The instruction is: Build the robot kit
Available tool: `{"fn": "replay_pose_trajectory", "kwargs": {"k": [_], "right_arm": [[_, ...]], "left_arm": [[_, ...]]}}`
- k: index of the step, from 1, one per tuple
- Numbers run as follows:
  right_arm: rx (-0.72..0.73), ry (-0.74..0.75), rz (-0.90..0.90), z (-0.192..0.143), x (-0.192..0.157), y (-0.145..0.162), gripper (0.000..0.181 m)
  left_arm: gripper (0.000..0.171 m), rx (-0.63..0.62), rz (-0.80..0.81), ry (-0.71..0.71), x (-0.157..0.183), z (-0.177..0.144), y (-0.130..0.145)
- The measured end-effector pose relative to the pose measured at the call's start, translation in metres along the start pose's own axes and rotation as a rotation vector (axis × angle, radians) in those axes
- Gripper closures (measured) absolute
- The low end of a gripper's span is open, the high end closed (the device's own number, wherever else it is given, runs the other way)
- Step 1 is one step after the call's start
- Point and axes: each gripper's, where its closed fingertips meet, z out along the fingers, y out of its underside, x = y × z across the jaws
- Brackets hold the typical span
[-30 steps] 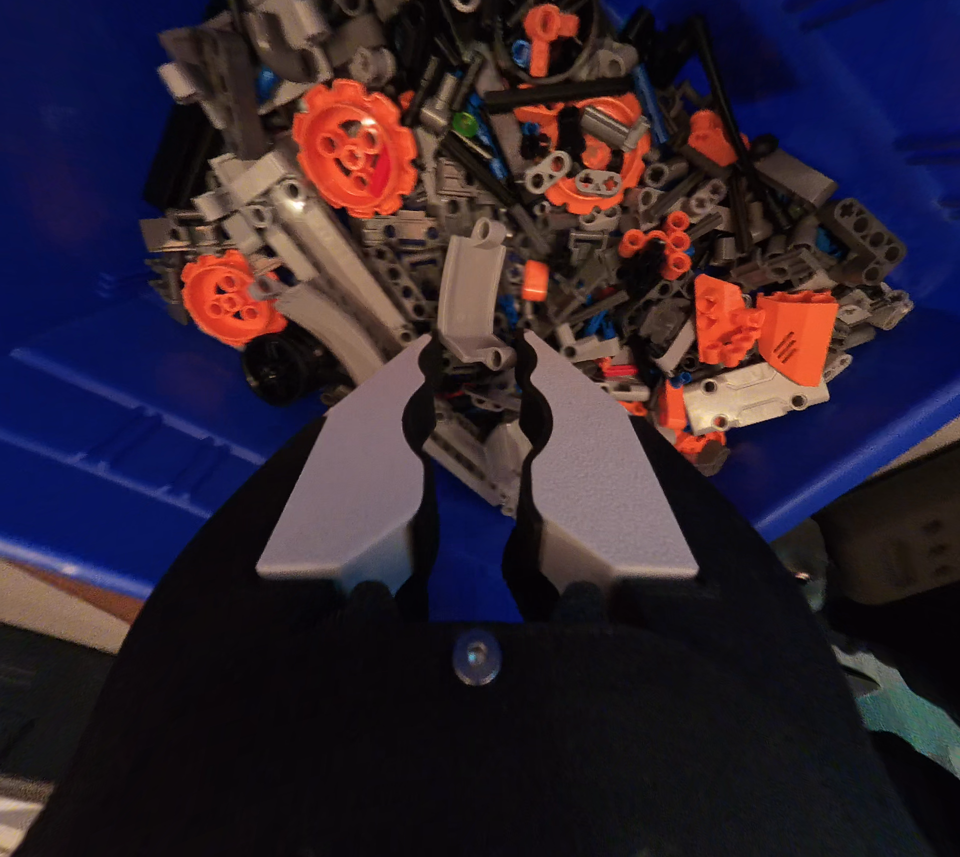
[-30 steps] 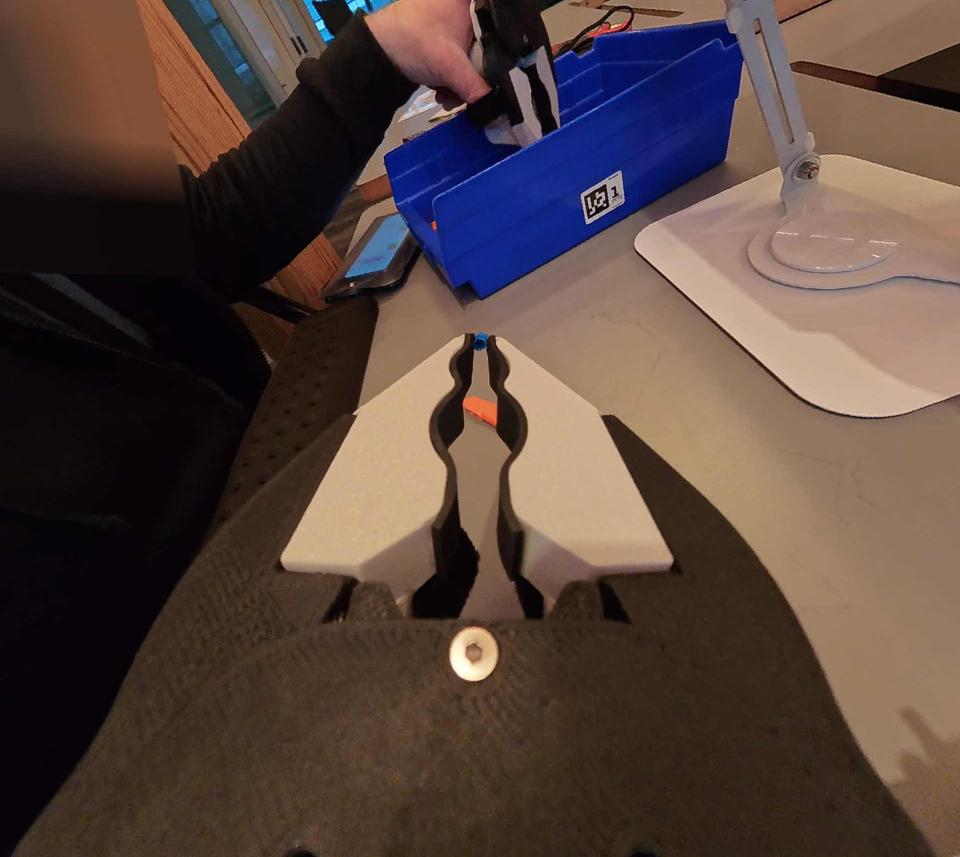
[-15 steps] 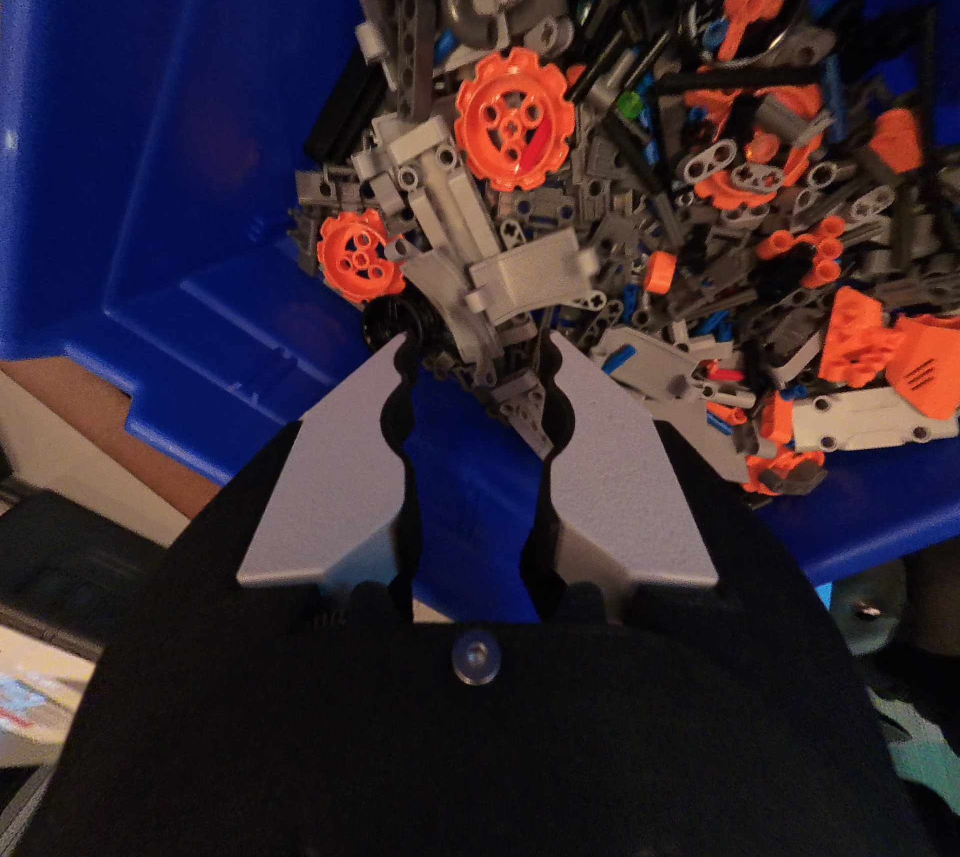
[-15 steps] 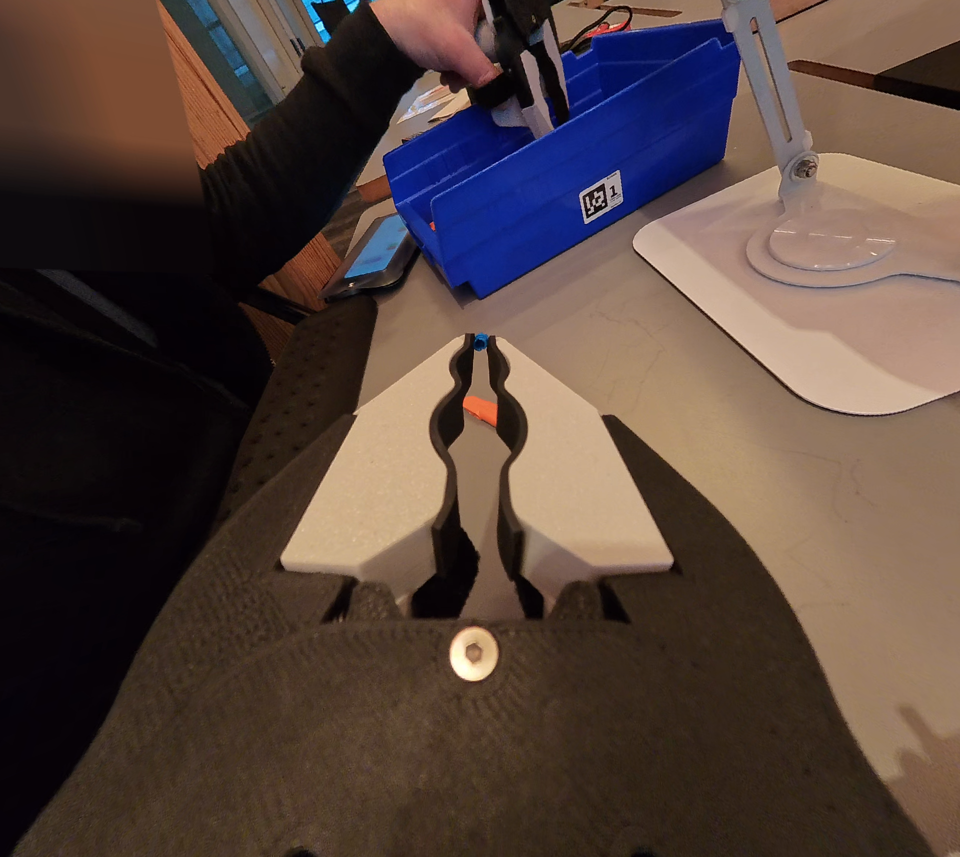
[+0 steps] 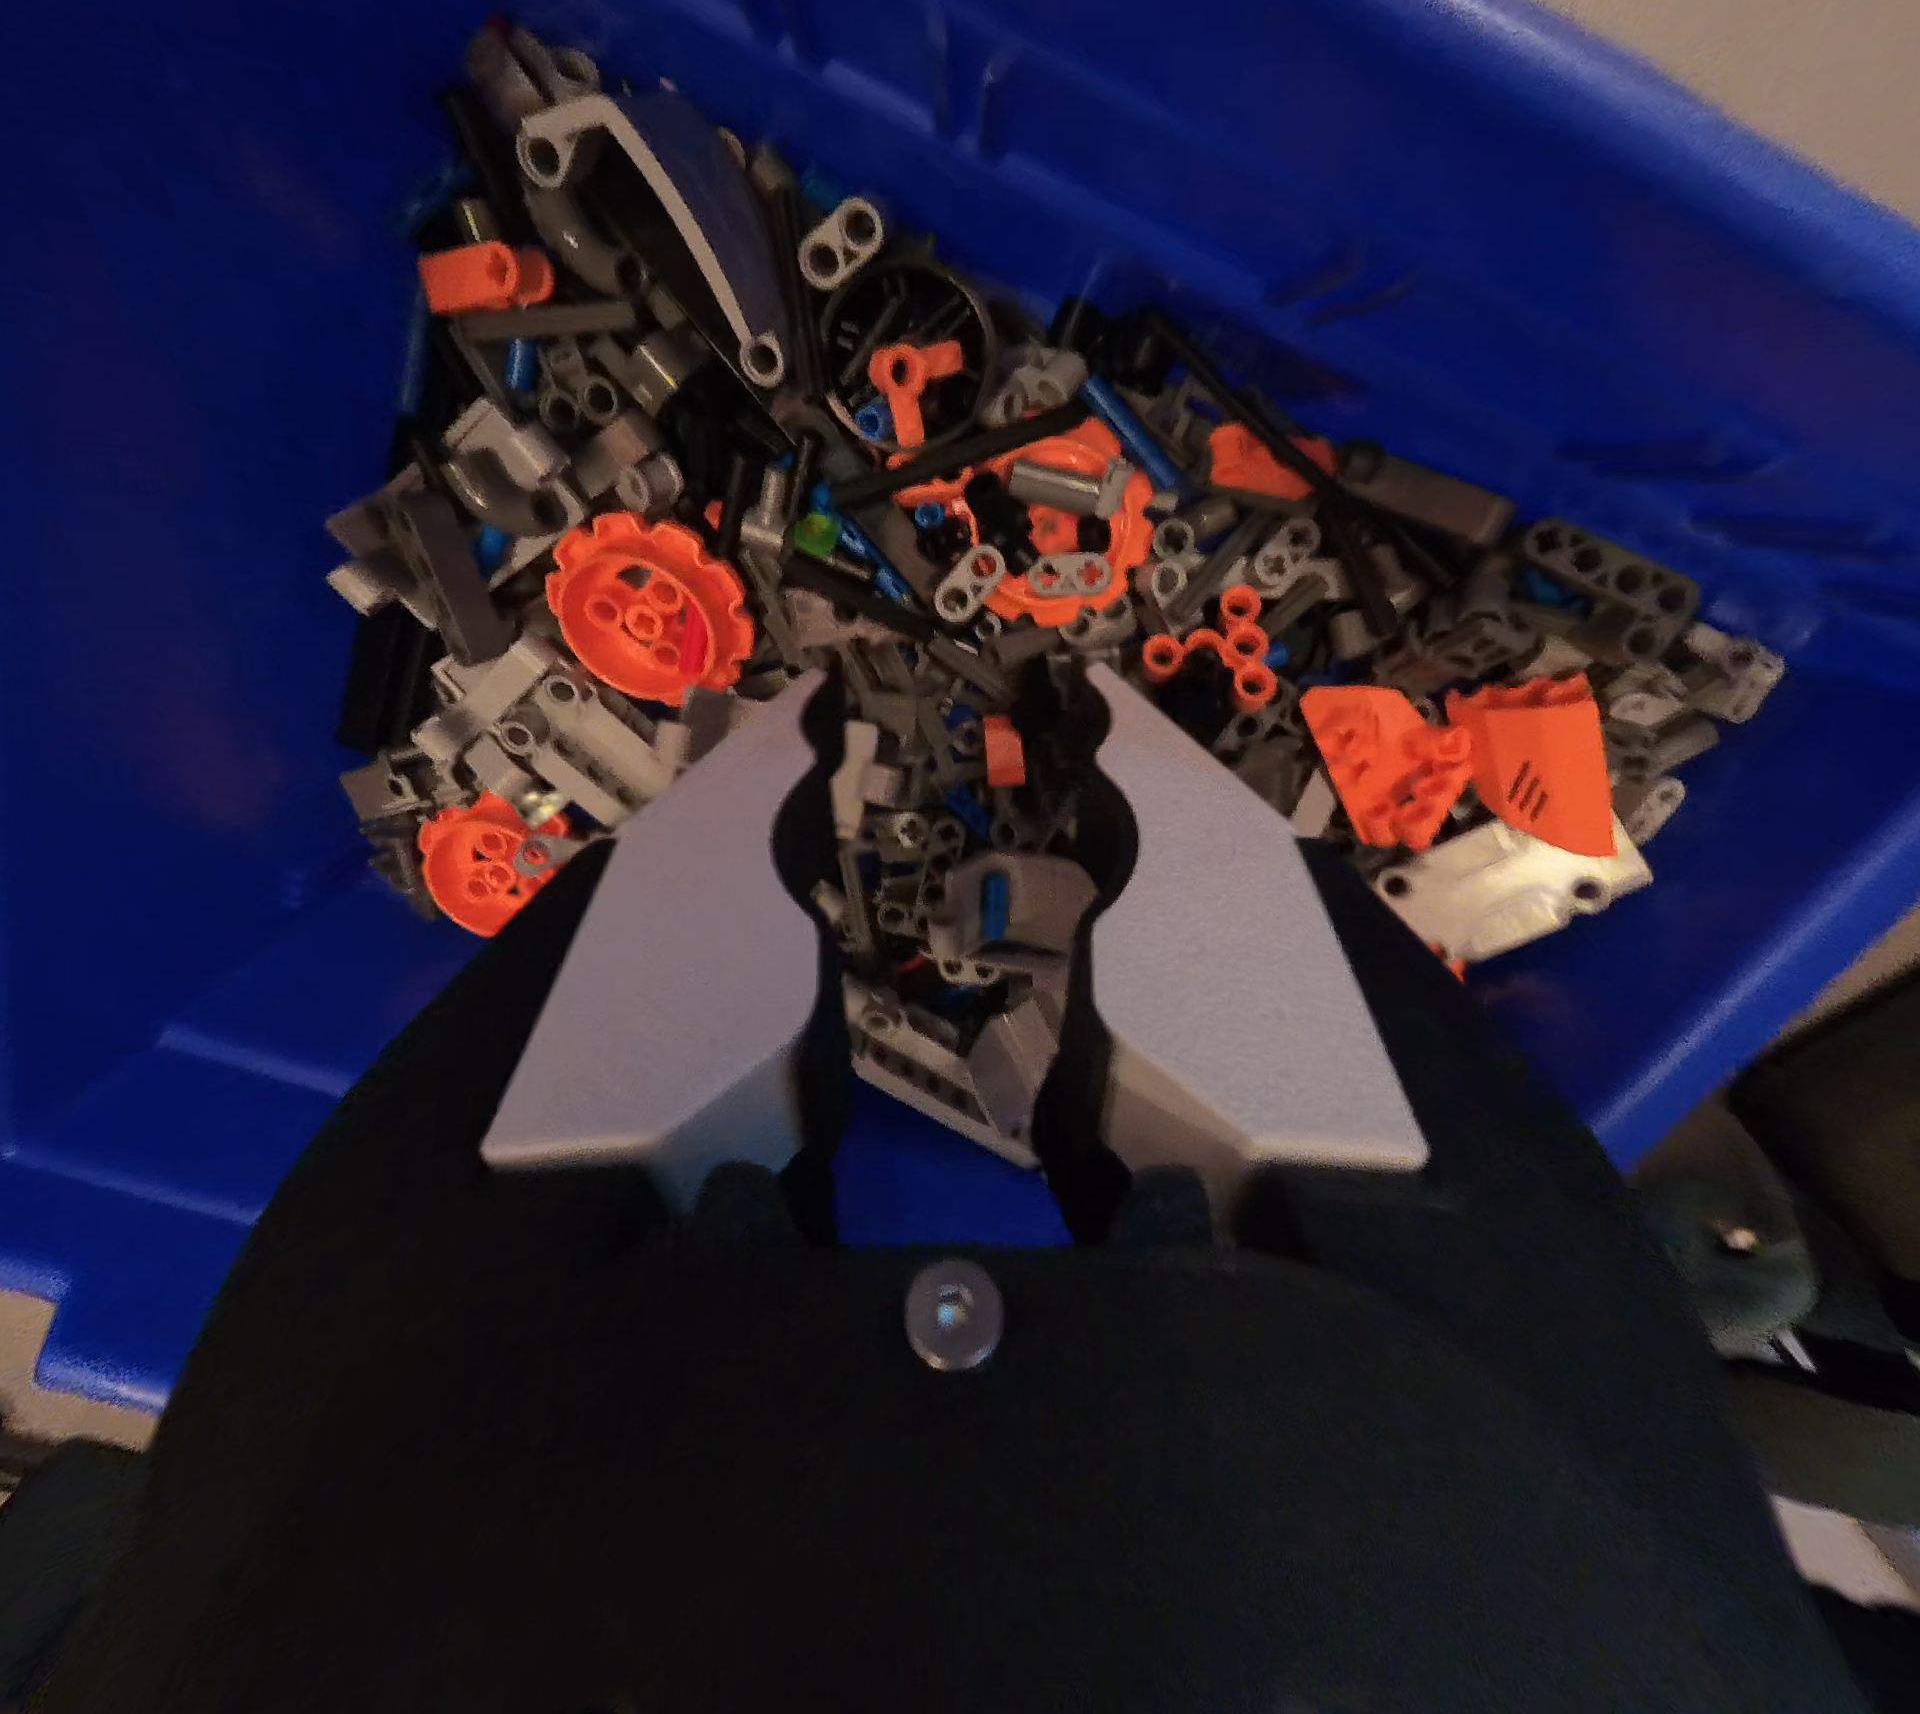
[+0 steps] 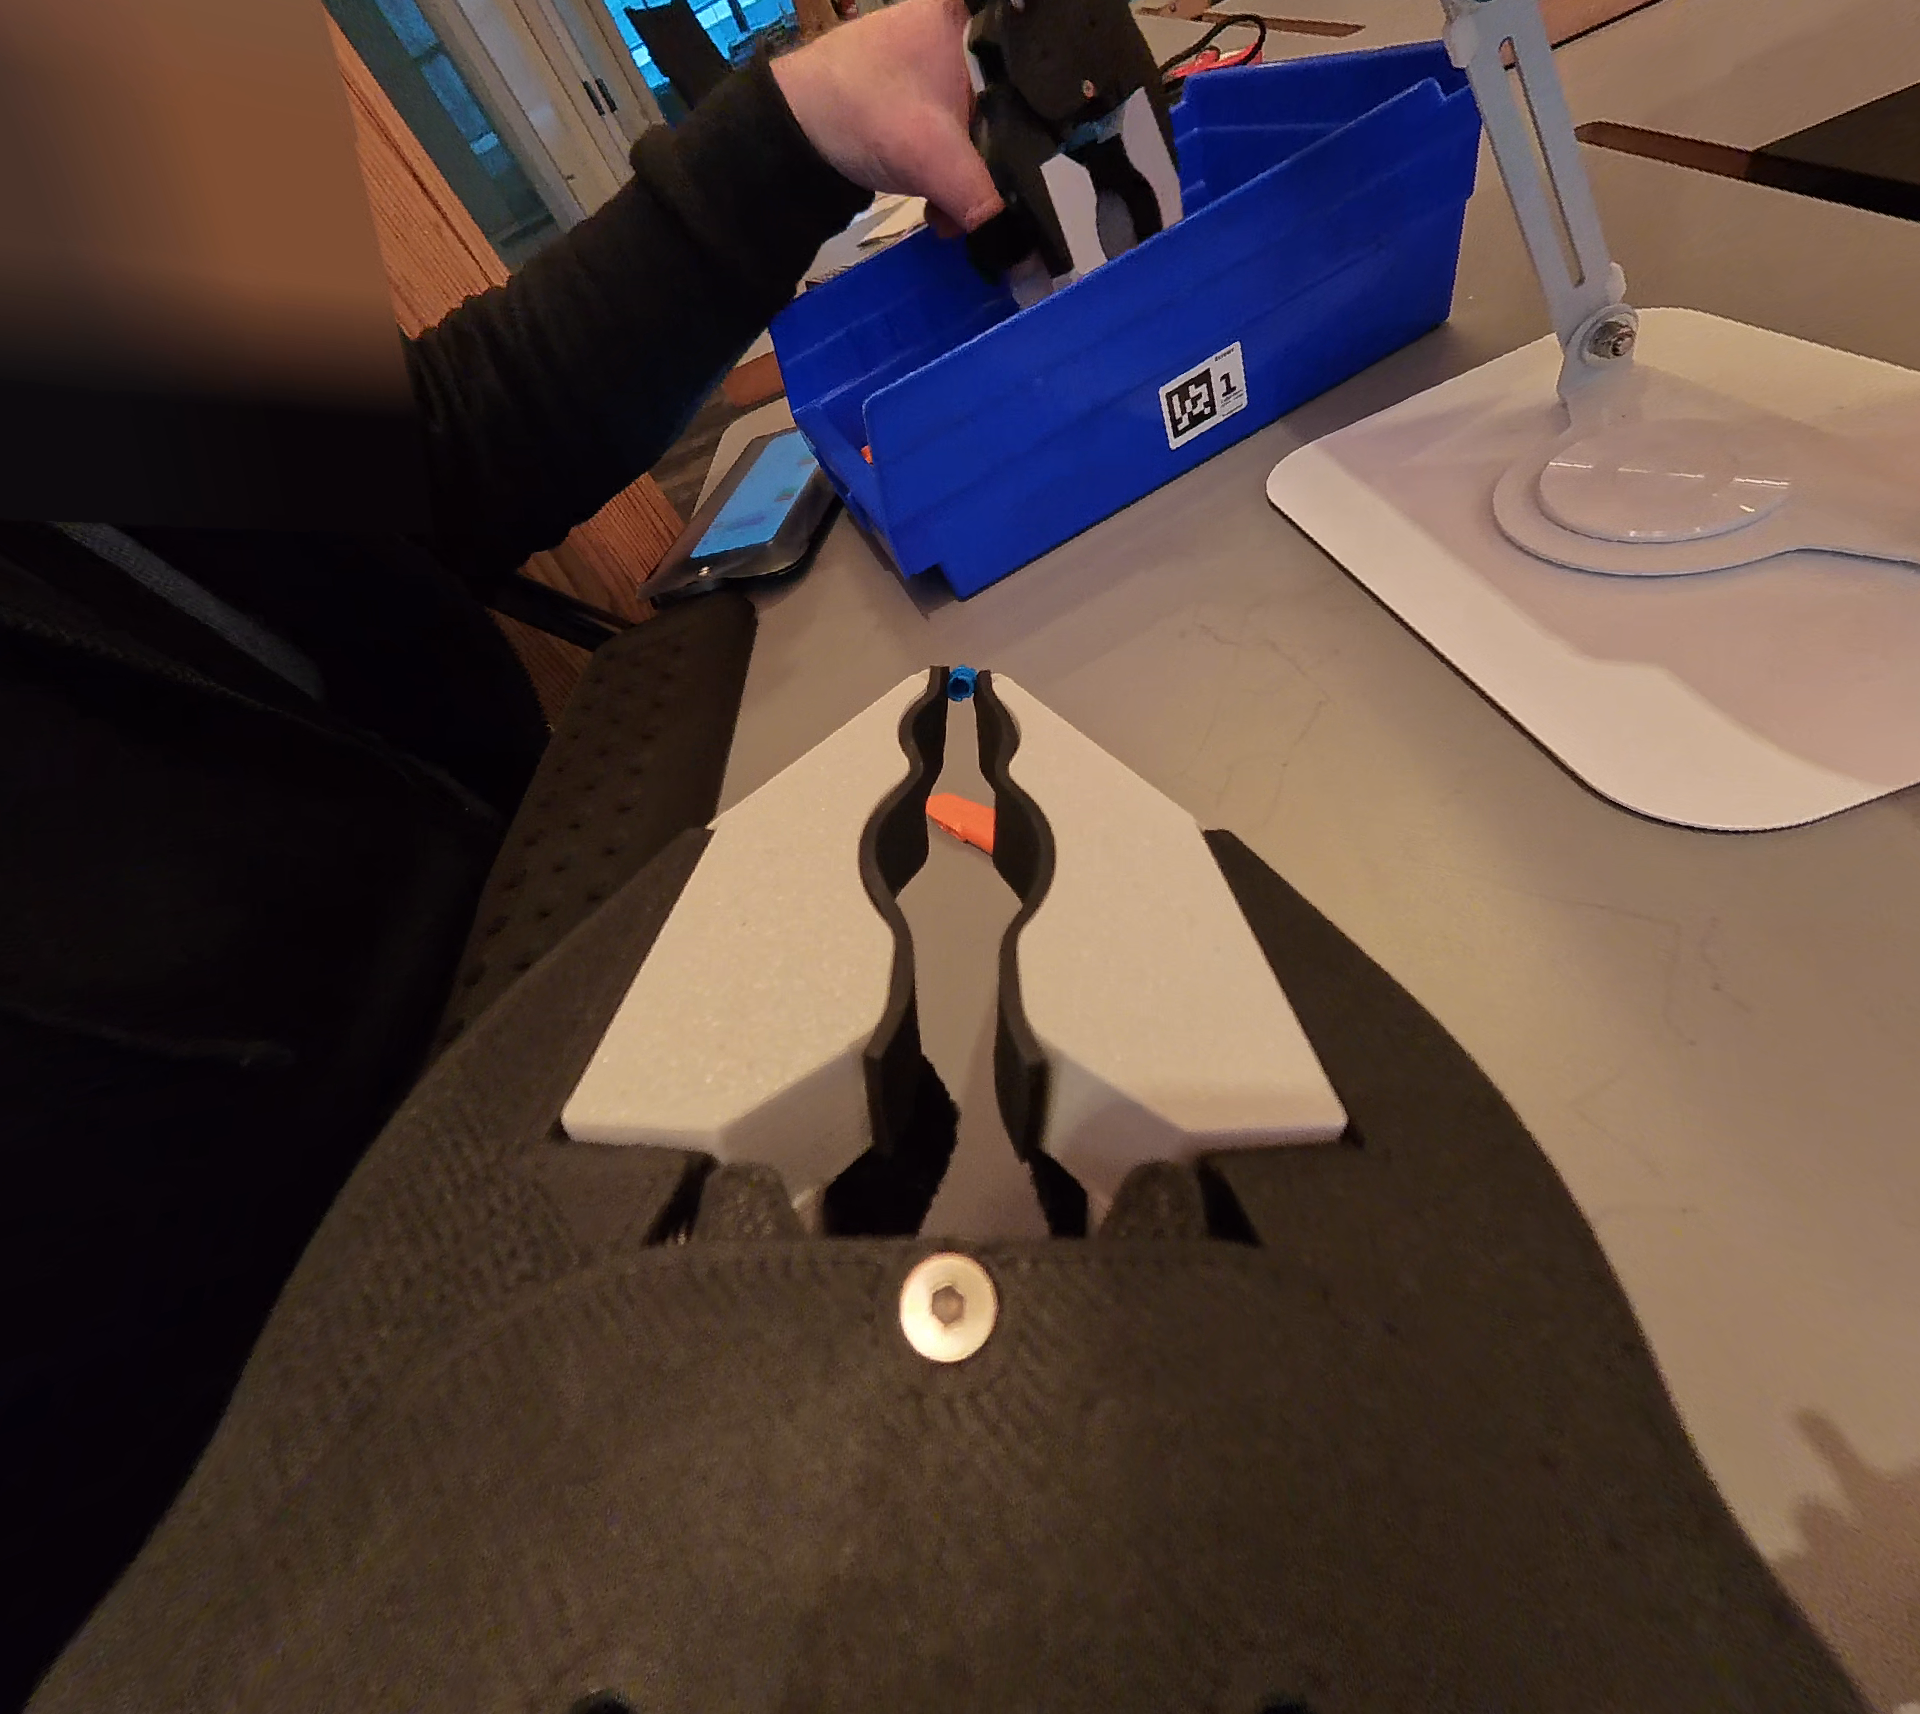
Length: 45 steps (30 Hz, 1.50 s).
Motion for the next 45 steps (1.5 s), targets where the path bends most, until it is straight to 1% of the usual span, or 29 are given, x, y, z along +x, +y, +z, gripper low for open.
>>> {"fn": "replay_pose_trajectory", "kwargs": {"k": [1, 3, 4, 6, 7, 9, 11, 13, 14, 16, 18, 20, 22, 26, 27, 30, 32, 34, 35, 37, 38, 40, 41, 43, 45], "right_arm": [[-0.001, 0.000, 0.001, 0.000, 0.000, 0.000, 0.178], [-0.002, -0.002, 0.003, 0.001, 0.000, 0.001, 0.178], [-0.002, -0.002, 0.002, 0.001, 0.000, 0.001, 0.178], [-0.001, -0.001, 0.003, 0.000, 0.000, 0.001, 0.179], [-0.001, -0.001, 0.003, 0.000, 0.000, 0.001, 0.179], [-0.002, -0.001, 0.003, 0.001, 0.001, 0.001, 0.178], [-0.003, -0.001, 0.003, 0.001, 0.000, 0.001, 0.178], [-0.003, -0.002, 0.003, 0.001, 0.000, 0.001, 0.178], [-0.002, -0.002, 0.003, 0.001, 0.000, 0.001, 0.179], [-0.003, -0.002, 0.003, 0.001, 0.000, 0.001, 0.178], [-0.002, -0.003, 0.004, 0.001, 0.000, 0.001, 0.179], [-0.002, -0.002, 0.004, 0.000, 0.000, 0.001, 0.179], [-0.001, -0.002, 0.006, 0.000, 0.001, 0.001, 0.178], [-0.002, -0.001, 0.007, 0.001, 0.001, 0.001, 0.178], [-0.002, -0.001, 0.007, 0.001, 0.001, 0.001, 0.178], [-0.002, -0.002, 0.007, 0.001, 0.001, 0.001, 0.178], [-0.002, -0.002, 0.007, 0.000, 0.001, 0.001, 0.178], [-0.001, -0.002, 0.007, 0.000, 0.001, 0.001, 0.178], [-0.002, -0.002, 0.007, 0.000, 0.001, 0.001, 0.179], [-0.002, -0.002, 0.008, 0.001, 0.001, 0.001, 0.178], [-0.001, -0.002, 0.009, 0.000, 0.001, 0.001, 0.178], [-0.001, -0.003, 0.009, 0.000, 0.001, 0.001, 0.178], [-0.001, -0.003, 0.009, 0.001, 0.001, 0.002, 0.178], [-0.002, -0.004, 0.010, 0.001, 0.001, 0.002, 0.178], [-0.002, -0.004, 0.010, 0.001, 0.001, 0.002, 0.178]], "left_arm": [[0.123, 0.007, -0.005, -0.004, 0.000, 0.003, -0.004], [0.116, 0.012, 0.007, 0.028, 0.008, 0.010, -0.012], [0.112, 0.027, 0.004, 0.012, 0.006, 0.012, -0.016], [0.116, 0.043, -0.009, -0.008, 0.003, 0.014, -0.020], [0.129, 0.040, -0.007, 0.004, 0.005, 0.014, -0.019], [0.131, 0.030, -0.007, 0.000, 0.005, 0.013, -0.016], [0.138, 0.023, -0.006, 0.000, 0.005, 0.011, -0.013], [0.154, 0.021, -0.017, 0.014, 0.005, 0.007, -0.010], [0.165, 0.011, -0.025, 0.010, 0.003, 0.006, -0.006], [0.171, -0.046, -0.056, -0.014, -0.005, 0.007, 0.007], [0.171, -0.089, -0.072, -0.019, -0.010, 0.008, 0.019], [0.165, -0.089, -0.107, -0.005, -0.012, 0.003, 0.024], [0.162, -0.031, -0.118, -0.014, -0.018, -0.007, 0.018], [0.143, 0.060, -0.152, -0.037, -0.032, -0.021, 0.003], [0.134, 0.070, -0.144, -0.035, -0.033, -0.021, -0.001], [0.125, 0.080, -0.153, -0.020, -0.036, -0.013, -0.010], [0.120, 0.081, -0.185, -0.043, -0.044, -0.006, -0.015], [0.113, 0.105, -0.184, -0.027, -0.045, 0.000, -0.021], [0.114, 0.126, -0.181, -0.012, -0.044, 0.002, -0.025], [0.126, 0.136, -0.192, 0.045, -0.037, 0.004, -0.027], [0.140, 0.117, -0.203, 0.050, -0.036, 0.005, -0.022], [0.154, 0.099, -0.214, 0.091, -0.030, 0.008, -0.016], [0.158, 0.099, -0.218, 0.119, -0.026, 0.008, -0.014], [0.158, 0.085, -0.220, 0.150, -0.019, 0.006, -0.008], [0.157, 0.038, -0.208, 0.203, -0.007, 0.003, 0.002]]}}
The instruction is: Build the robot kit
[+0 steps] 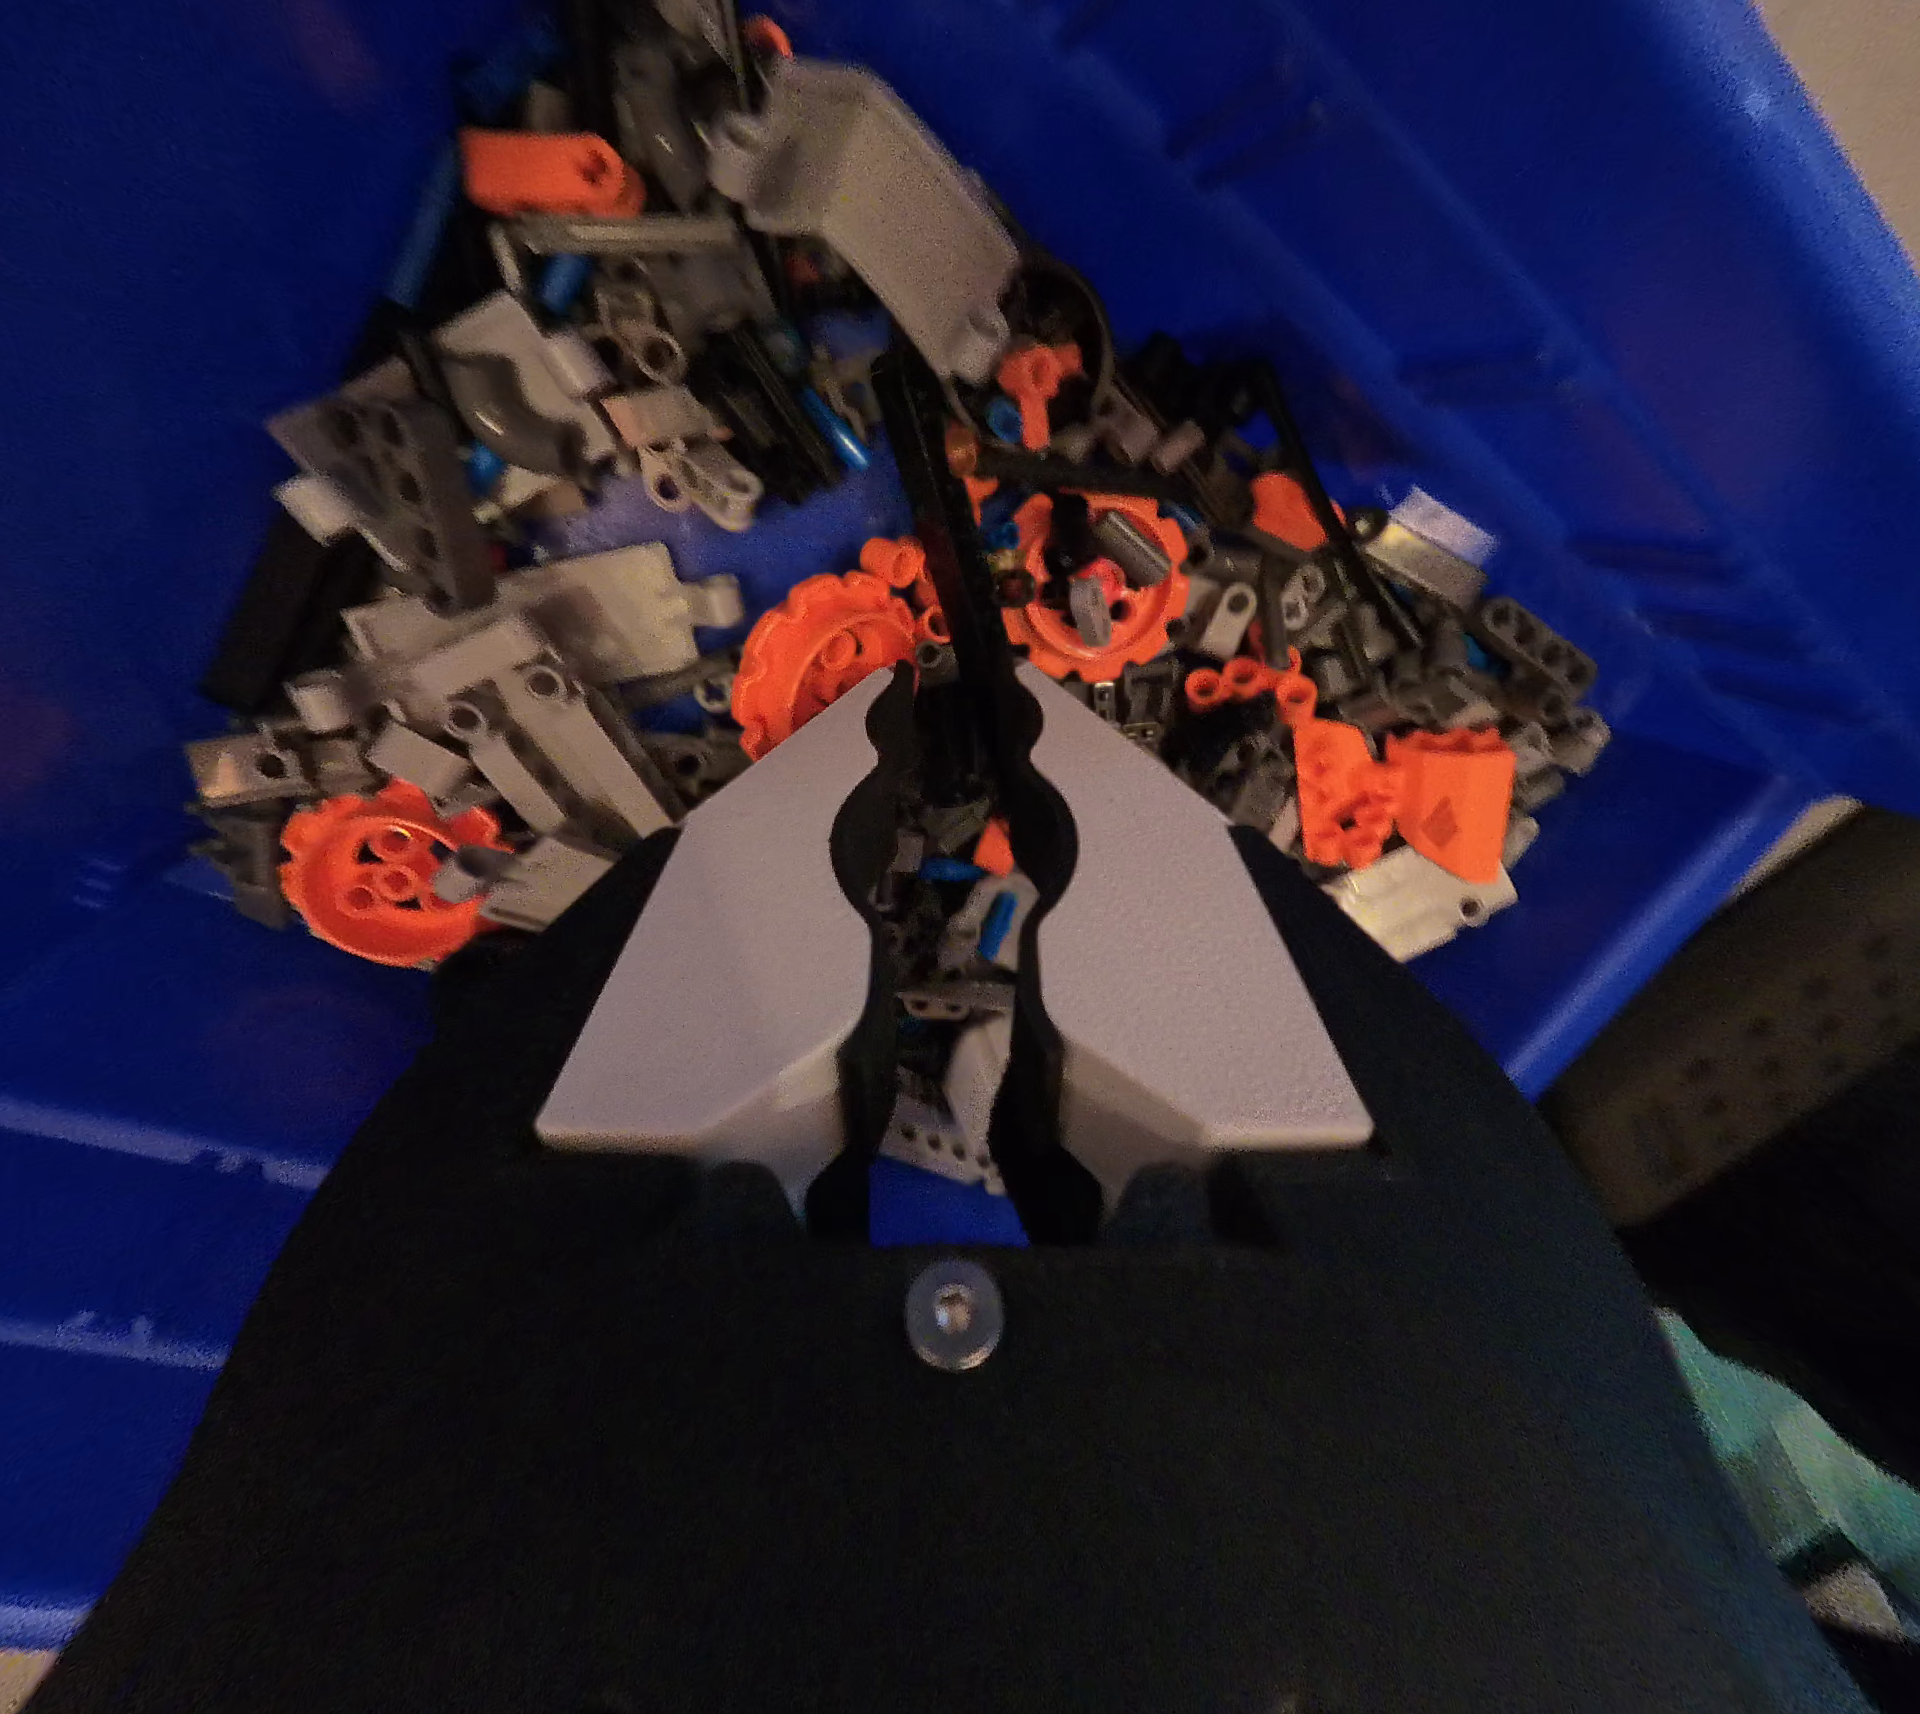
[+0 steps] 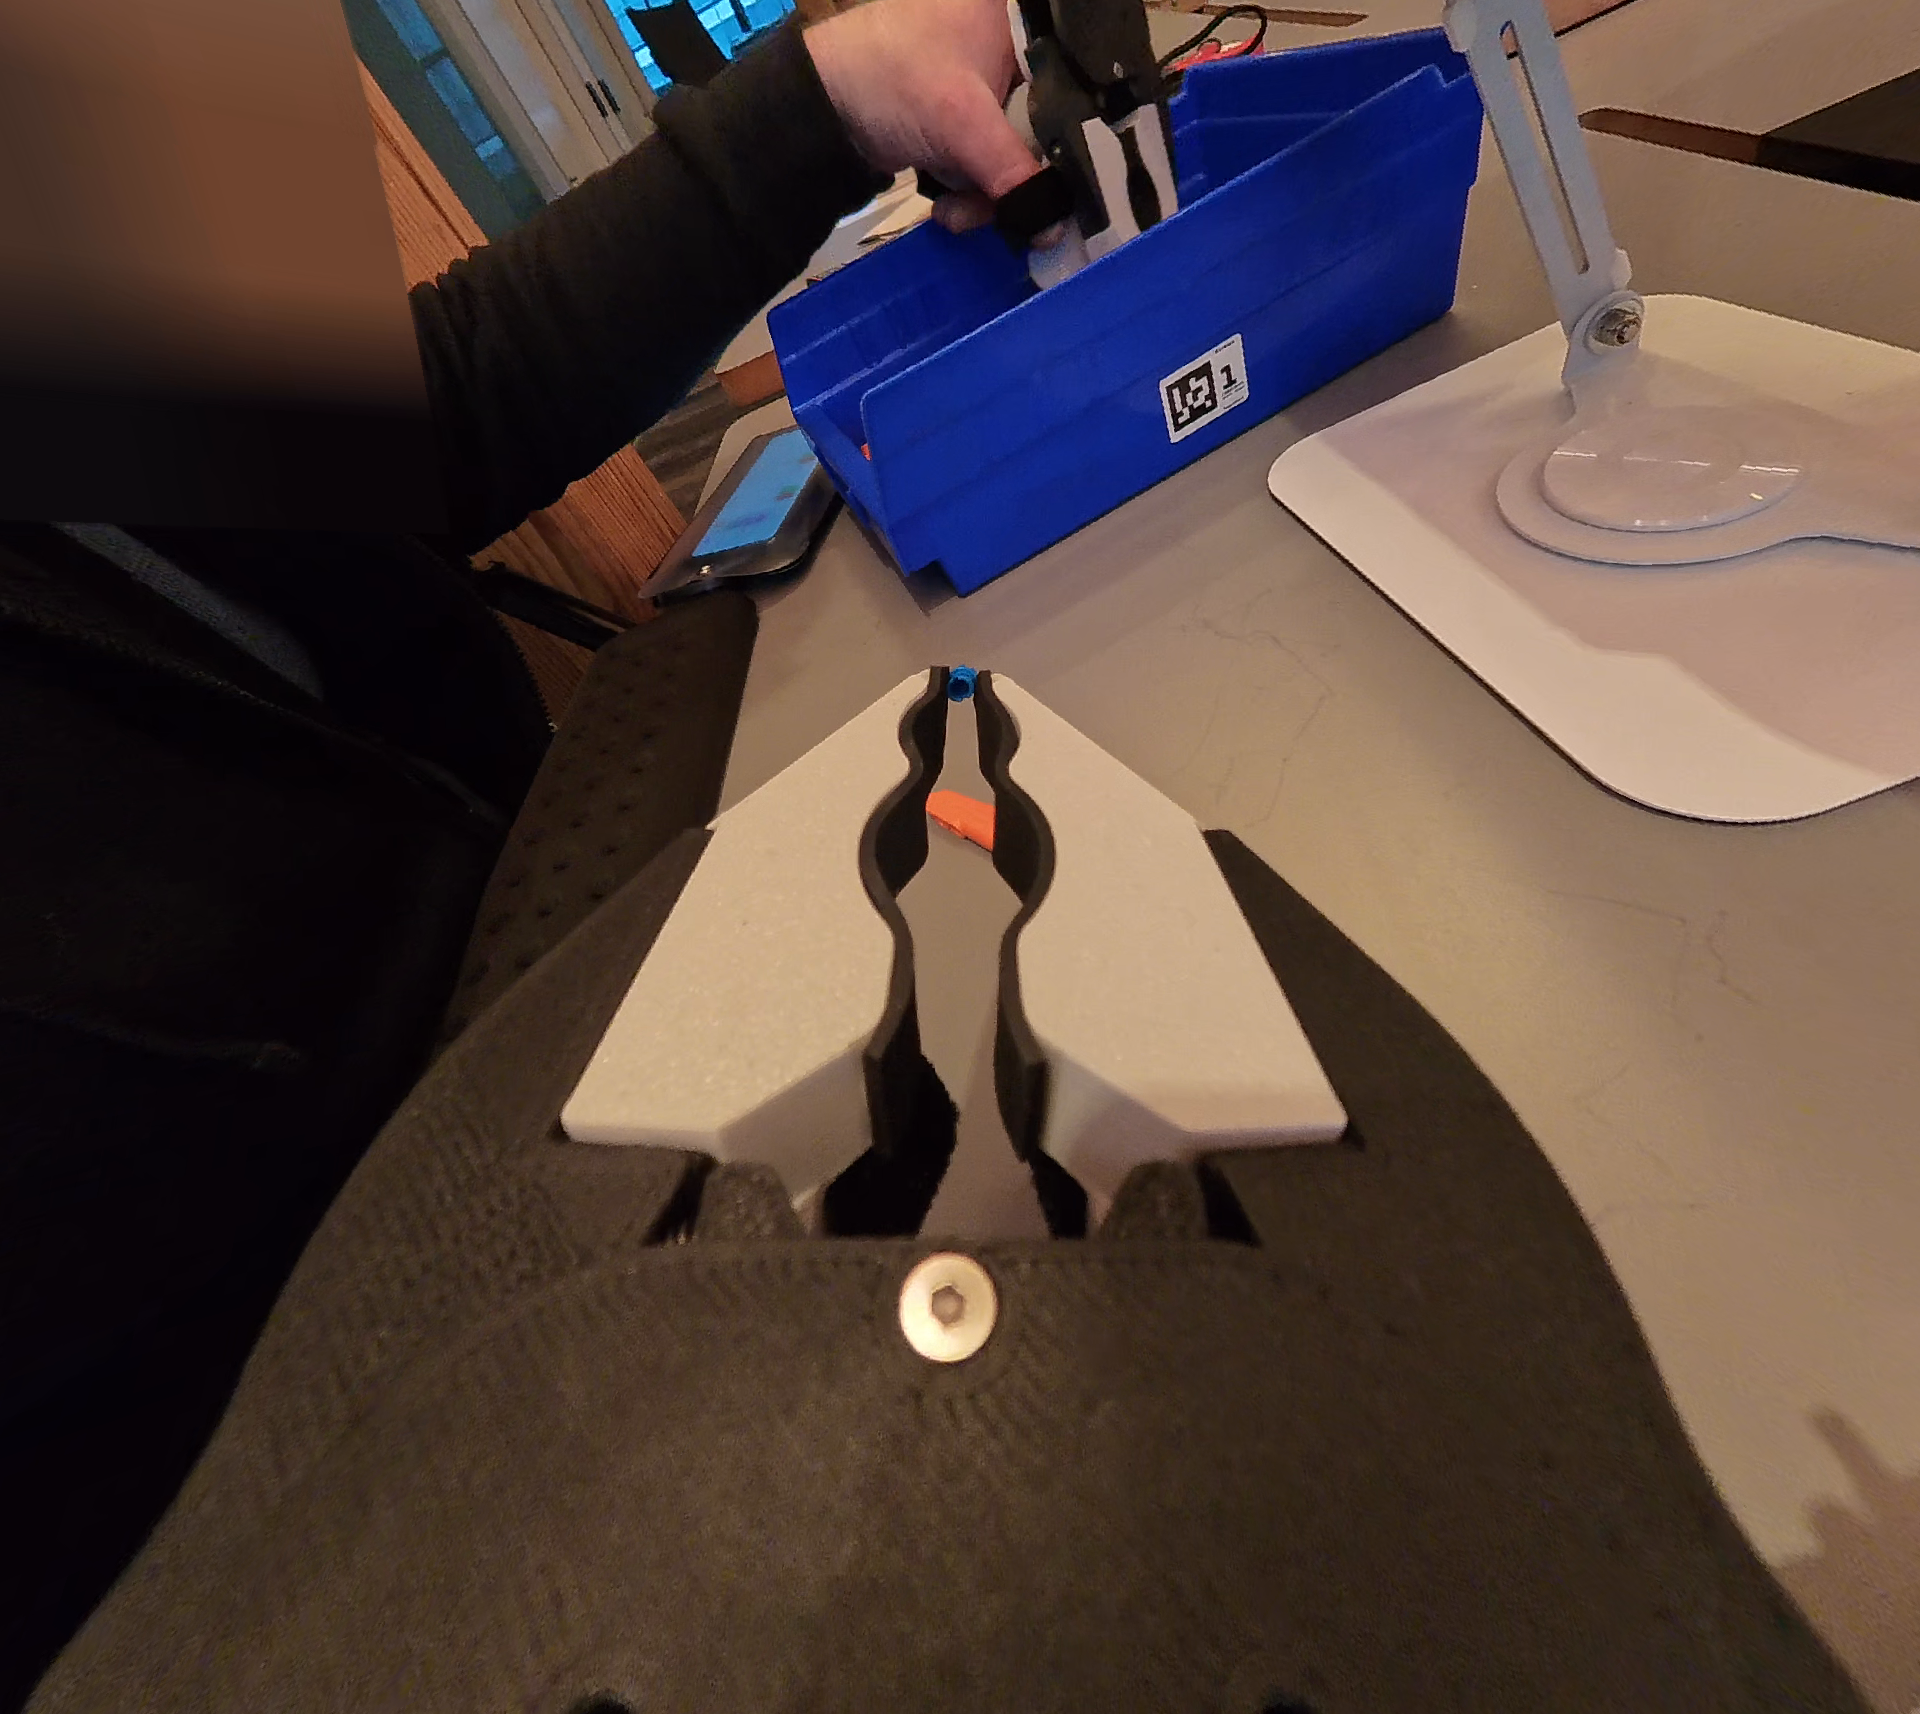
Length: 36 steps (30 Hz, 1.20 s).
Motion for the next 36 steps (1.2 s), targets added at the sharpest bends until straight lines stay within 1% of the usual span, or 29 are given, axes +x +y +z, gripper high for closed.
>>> {"fn": "replay_pose_trajectory", "kwargs": {"k": [1, 2, 4, 8, 10, 12, 17, 19, 21, 22, 23, 24, 26, 27, 28, 30, 33, 34, 35, 36], "right_arm": [[0.000, 0.000, 0.000, 0.000, 0.000, 0.000, 0.178], [0.000, 0.000, 0.000, 0.000, 0.000, 0.000, 0.178], [0.000, 0.000, 0.000, 0.000, 0.000, 0.000, 0.178], [0.001, 0.000, 0.002, 0.000, 0.000, 0.000, 0.178], [0.001, 0.000, 0.002, 0.000, 0.000, 0.000, 0.178], [0.001, 0.000, 0.003, 0.000, 0.001, 0.000, 0.178], [0.000, -0.001, 0.004, 0.000, 0.001, 0.000, 0.178], [0.001, -0.001, 0.004, 0.000, 0.001, 0.000, 0.178], [0.000, -0.001, 0.006, 0.000, 0.001, 0.000, 0.178], [0.001, -0.002, 0.006, 0.000, 0.001, 0.000, 0.178], [0.000, -0.002, 0.006, 0.000, 0.001, 0.001, 0.178], [0.000, -0.002, 0.007, 0.000, 0.001, 0.001, 0.178], [0.002, -0.005, 0.009, 0.000, 0.001, 0.000, 0.178], [0.003, -0.006, 0.010, 0.000, 0.001, 0.000, 0.178], [0.004, -0.006, 0.010, 0.000, 0.001, 0.000, 0.178], [0.006, -0.008, 0.011, 0.000, 0.000, 0.000, 0.178], [0.006, -0.009, 0.013, 0.000, 0.001, 0.000, 0.178], [0.006, -0.010, 0.015, 0.000, 0.001, 0.000, 0.178], [0.006, -0.010, 0.016, 0.000, 0.001, 0.000, 0.178], [0.006, -0.010, 0.016, 0.000, 0.001, 0.001, 0.178]], "left_arm": [[0.162, -0.015, 0.002, 0.011, 0.003, -0.002, 0.004], [0.157, -0.011, 0.000, 0.002, 0.001, -0.005, 0.005], [0.154, 0.038, -0.024, -0.037, -0.008, -0.015, 0.000], [0.144, 0.132, -0.081, -0.180, -0.043, -0.039, -0.009], [0.138, 0.158, -0.107, -0.205, -0.054, -0.046, -0.011], [0.132, 0.129, -0.126, -0.245, -0.065, -0.047, -0.006], [0.119, 0.072, -0.146, -0.278, -0.079, -0.038, -0.002], [0.117, 0.029, -0.163, -0.264, -0.079, -0.029, 0.002], [0.118, -0.046, -0.171, -0.251, -0.080, -0.018, 0.010], [0.123, -0.086, -0.161, -0.250, -0.079, -0.014, 0.014], [0.130, -0.091, -0.156, -0.262, -0.080, -0.014, 0.013], [0.133, -0.090, -0.168, -0.242, -0.078, -0.013, 0.011], [0.139, -0.095, -0.167, -0.165, -0.067, -0.007, 0.007], [0.147, -0.095, -0.150, -0.138, -0.062, -0.006, 0.005], [0.148, -0.093, -0.139, -0.099, -0.055, -0.004, 0.003], [0.148, -0.035, -0.120, -0.029, -0.042, -0.004, -0.008], [0.148, 0.113, -0.071, 0.055, -0.028, -0.014, -0.032], [0.143, 0.158, -0.072, 0.070, -0.025, -0.021, -0.039], [0.130, 0.178, -0.082, 0.051, -0.030, -0.027, -0.042], [0.123, 0.186, -0.091, 0.016, -0.037, -0.033, -0.042]]}}
